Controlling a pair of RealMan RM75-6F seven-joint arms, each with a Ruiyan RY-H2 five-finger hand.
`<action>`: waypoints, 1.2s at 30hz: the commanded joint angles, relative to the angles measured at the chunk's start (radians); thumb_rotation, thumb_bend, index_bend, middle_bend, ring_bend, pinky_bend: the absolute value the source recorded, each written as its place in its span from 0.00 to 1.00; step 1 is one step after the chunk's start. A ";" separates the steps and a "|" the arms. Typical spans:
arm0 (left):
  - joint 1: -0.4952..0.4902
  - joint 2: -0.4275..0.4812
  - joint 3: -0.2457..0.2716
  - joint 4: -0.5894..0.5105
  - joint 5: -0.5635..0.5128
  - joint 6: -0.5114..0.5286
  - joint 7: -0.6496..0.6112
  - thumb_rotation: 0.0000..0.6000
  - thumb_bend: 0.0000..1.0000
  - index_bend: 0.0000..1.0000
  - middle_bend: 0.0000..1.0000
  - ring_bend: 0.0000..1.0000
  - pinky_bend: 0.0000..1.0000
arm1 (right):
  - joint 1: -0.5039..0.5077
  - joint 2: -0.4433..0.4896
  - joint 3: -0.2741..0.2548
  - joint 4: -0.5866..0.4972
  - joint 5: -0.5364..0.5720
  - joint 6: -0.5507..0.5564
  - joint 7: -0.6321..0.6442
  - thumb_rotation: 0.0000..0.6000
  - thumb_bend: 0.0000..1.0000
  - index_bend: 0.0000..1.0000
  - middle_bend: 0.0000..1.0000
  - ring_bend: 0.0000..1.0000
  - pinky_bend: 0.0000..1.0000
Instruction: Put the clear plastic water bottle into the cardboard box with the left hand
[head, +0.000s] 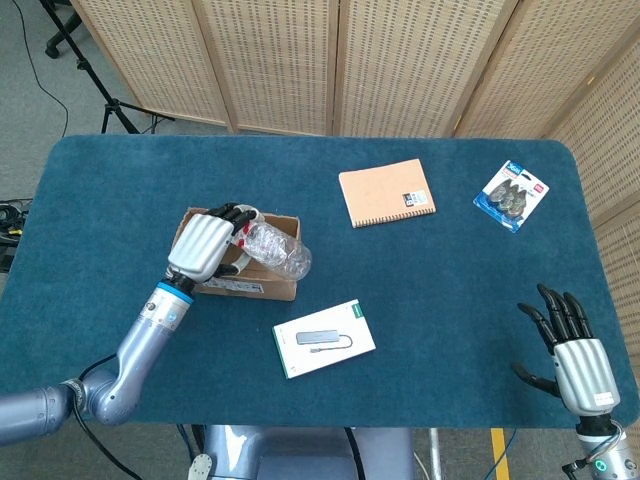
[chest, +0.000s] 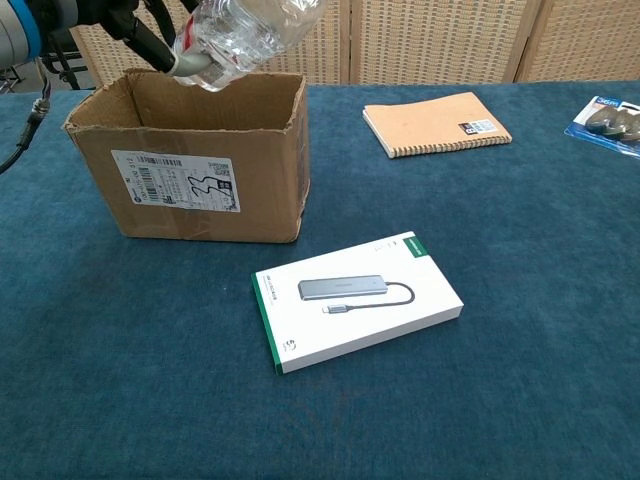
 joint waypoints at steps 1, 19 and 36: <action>0.005 0.033 0.016 -0.050 -0.052 -0.015 0.041 1.00 0.64 0.78 0.53 0.35 0.39 | 0.000 0.000 -0.001 0.000 -0.001 0.000 -0.001 1.00 0.10 0.18 0.00 0.00 0.00; 0.022 0.078 0.048 -0.086 -0.086 -0.015 0.029 1.00 0.35 0.36 0.14 0.06 0.13 | -0.006 -0.018 0.009 0.012 -0.003 0.026 -0.004 1.00 0.10 0.18 0.00 0.00 0.00; 0.022 0.109 0.042 -0.103 -0.078 -0.027 -0.031 1.00 0.18 0.20 0.00 0.00 0.00 | -0.008 -0.031 0.014 0.031 -0.004 0.040 0.011 1.00 0.10 0.18 0.00 0.00 0.00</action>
